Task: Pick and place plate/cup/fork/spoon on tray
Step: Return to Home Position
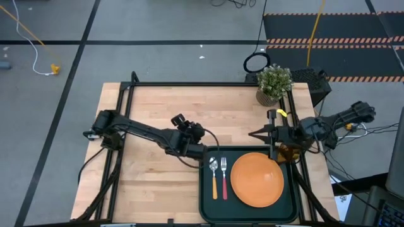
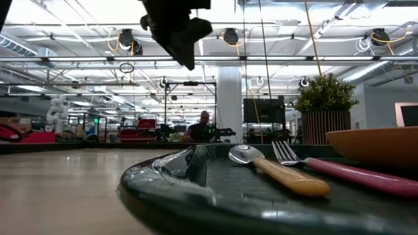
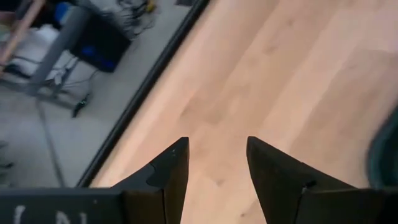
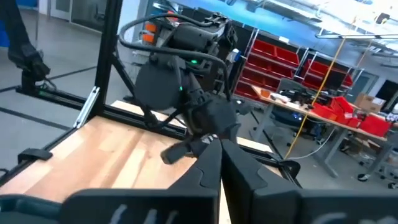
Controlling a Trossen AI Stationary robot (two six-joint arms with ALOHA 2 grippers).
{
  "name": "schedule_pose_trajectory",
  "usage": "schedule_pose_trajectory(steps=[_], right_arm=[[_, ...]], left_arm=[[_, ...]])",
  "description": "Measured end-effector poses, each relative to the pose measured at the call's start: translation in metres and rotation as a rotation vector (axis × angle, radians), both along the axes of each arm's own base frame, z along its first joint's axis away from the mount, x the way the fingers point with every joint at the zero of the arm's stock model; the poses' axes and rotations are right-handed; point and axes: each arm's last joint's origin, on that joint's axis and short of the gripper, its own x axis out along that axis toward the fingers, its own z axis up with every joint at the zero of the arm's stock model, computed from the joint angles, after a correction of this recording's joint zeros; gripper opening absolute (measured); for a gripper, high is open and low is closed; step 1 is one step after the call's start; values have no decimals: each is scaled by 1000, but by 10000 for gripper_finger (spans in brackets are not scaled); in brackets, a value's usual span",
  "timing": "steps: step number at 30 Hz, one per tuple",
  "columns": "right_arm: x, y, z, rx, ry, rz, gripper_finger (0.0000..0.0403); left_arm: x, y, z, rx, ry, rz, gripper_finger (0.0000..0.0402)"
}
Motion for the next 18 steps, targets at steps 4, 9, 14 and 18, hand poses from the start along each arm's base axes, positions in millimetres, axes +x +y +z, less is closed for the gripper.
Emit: schedule_pose_trajectory(steps=[4, 9, 14, 18], right_arm=[[4, -9, 0, 21, 0, 23, 1], [11, -15, -4, 26, 29, 28, 0], [20, -18, -10, 20, 71, 14, 0], [28, -22, -14, 16, 95, -19, 0]], left_arm=[[-17, 0, 3, -42, -53, -80, 143], [-50, 2, 19, -36, -188, -197, 98], [-84, 10, 23, -45, -314, -352, 68], [-109, 16, 21, -23, -393, -454, 53]])
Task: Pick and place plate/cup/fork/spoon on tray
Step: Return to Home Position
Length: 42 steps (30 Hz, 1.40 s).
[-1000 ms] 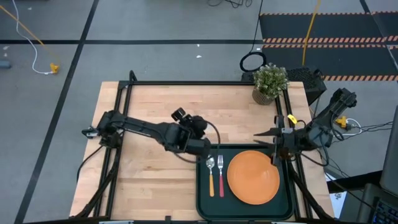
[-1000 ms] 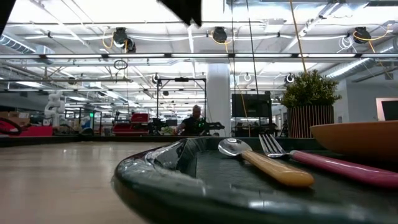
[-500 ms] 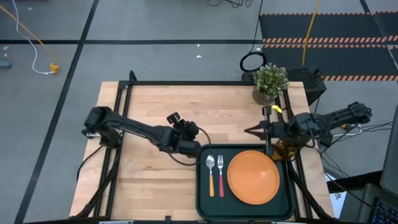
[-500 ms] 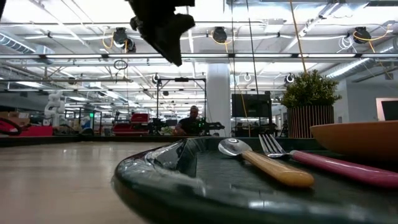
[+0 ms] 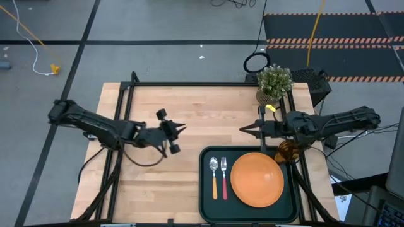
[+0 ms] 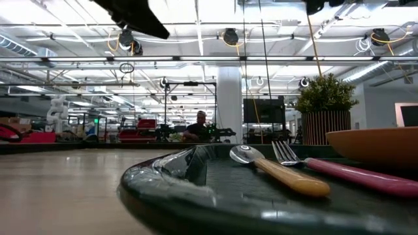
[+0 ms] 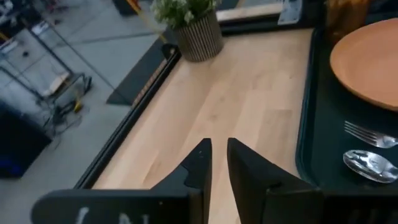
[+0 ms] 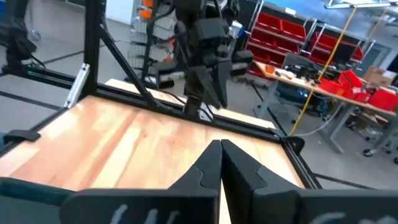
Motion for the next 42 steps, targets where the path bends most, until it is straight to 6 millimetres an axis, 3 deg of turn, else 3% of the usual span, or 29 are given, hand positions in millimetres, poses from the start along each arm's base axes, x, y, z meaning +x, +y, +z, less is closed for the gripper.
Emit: schedule_pose_trajectory(steps=[6, 14, 31, 42], right_arm=[[3, -5, -6, 12, 20, -32, 0], [2, -13, -38, 20, -25, -76, 0], [-3, -20, -70, 81, 25, -126, 0], [-21, -21, -87, 158, 7, -133, 0]], left_arm=[[-27, 10, 3, 32, -76, -42, 41], [-41, 20, 2, 47, -86, -160, 40], [-42, 47, -4, 34, -61, -151, 40], [-40, 56, 3, 77, -120, -138, 40]])
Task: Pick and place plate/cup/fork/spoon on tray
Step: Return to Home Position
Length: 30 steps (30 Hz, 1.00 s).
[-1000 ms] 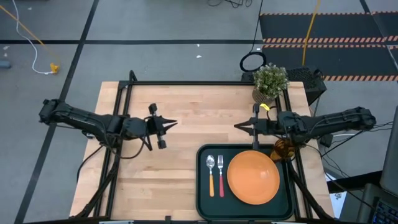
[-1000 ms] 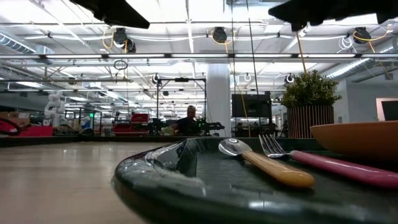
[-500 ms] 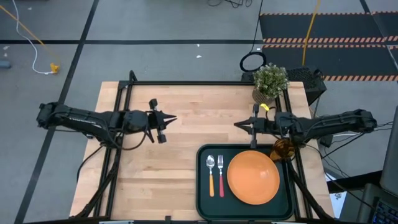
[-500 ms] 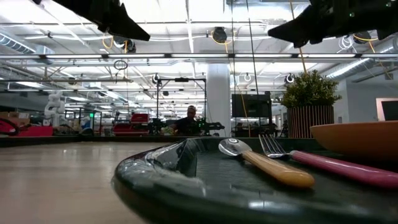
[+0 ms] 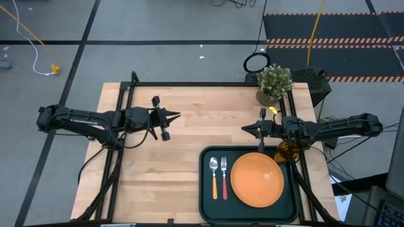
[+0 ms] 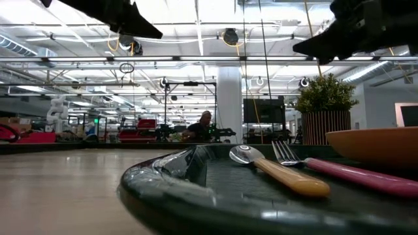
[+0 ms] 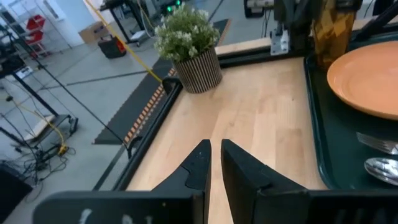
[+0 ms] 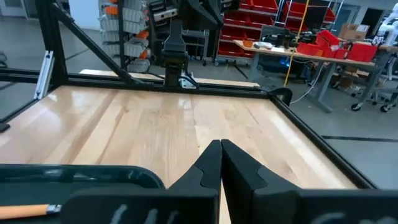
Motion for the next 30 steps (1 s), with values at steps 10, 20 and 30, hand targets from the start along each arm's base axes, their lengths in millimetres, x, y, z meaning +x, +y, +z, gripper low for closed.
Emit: schedule_pose_trajectory(steps=[10, 20, 30], right_arm=[[-23, -1, -20, 54, -72, -2, 0], [-33, 1, -19, 56, -152, 73, 0], [-37, 1, -17, 50, -182, 77, 0]], left_arm=[[1, 8, 4, 3, -42, -7, 40], [1, 12, 4, 3, -42, 11, 40], [1, 11, 4, -11, -44, -21, 40]])
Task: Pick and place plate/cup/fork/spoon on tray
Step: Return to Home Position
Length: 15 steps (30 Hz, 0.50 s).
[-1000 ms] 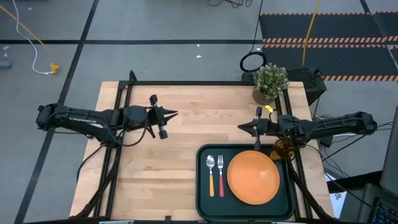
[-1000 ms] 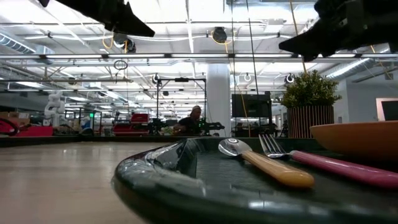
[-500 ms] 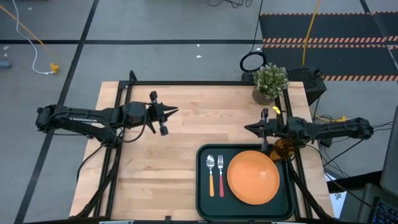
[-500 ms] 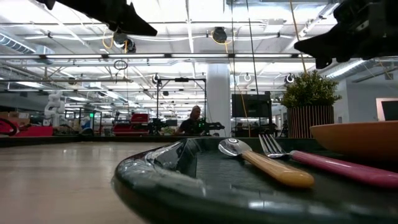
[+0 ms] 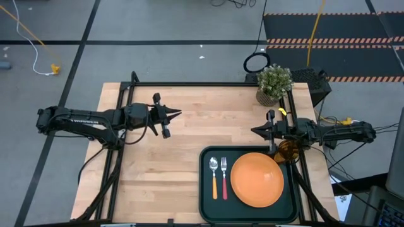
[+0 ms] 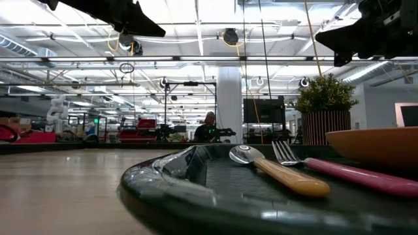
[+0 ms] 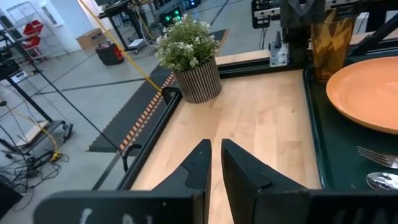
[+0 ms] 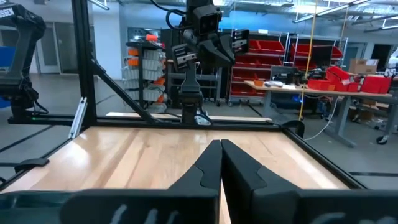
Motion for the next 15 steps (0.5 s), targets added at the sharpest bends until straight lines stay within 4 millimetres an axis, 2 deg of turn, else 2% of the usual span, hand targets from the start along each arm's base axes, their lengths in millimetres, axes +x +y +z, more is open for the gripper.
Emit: schedule_pose_trajectory(steps=[15], right_arm=[[-2, 0, -5, -20, 56, -5, 0]], left_arm=[[0, 0, 1, -10, -13, 3, 40]])
